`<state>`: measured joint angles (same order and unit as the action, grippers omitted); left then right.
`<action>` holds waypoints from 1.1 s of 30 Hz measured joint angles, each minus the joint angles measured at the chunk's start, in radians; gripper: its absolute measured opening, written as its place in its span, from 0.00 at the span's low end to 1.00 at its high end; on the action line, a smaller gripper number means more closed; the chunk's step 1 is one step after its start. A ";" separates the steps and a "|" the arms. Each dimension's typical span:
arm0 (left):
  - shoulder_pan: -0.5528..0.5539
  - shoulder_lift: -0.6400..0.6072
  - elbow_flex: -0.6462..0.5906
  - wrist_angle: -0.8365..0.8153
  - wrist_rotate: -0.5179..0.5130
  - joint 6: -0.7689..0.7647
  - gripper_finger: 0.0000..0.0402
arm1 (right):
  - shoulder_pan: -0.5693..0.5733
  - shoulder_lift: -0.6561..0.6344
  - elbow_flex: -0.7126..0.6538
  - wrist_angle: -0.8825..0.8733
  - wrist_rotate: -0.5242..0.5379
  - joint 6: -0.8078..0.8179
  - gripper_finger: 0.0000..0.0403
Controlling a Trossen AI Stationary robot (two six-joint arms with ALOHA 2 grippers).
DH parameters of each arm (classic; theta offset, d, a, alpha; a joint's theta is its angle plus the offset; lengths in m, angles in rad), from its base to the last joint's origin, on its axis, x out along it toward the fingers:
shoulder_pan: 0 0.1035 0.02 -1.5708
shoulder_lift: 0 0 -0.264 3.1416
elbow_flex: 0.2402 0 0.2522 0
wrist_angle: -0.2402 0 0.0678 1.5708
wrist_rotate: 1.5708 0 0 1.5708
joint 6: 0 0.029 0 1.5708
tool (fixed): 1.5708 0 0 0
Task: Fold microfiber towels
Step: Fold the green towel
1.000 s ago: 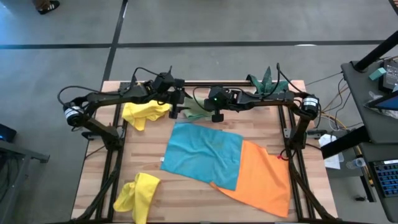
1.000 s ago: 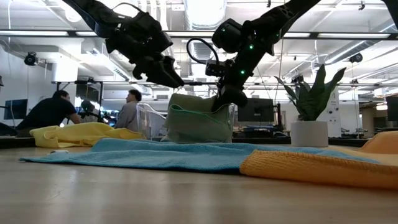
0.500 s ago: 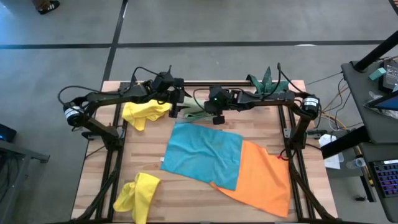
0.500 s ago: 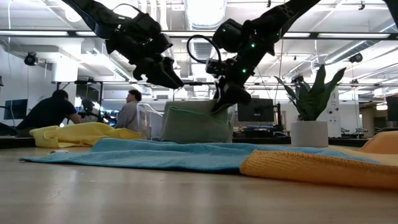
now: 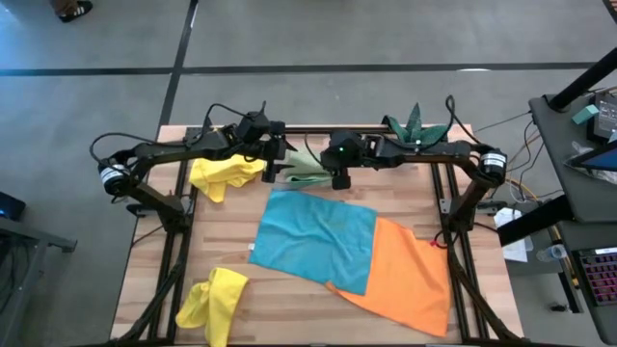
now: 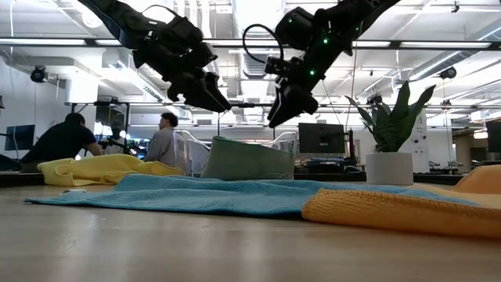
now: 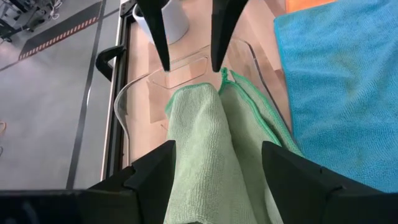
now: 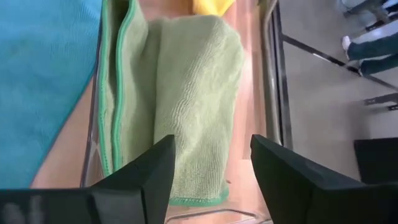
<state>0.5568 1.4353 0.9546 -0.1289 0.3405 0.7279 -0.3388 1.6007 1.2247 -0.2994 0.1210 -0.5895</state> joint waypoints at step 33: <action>0.006 0.173 0.056 -0.051 -0.159 -0.047 0.68 | -0.052 -0.008 -0.001 -0.016 -0.192 0.190 0.44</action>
<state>0.5632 1.6085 1.0111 -0.1795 0.1812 0.6805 -0.3912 1.5925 1.2236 -0.3155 -0.0711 -0.3996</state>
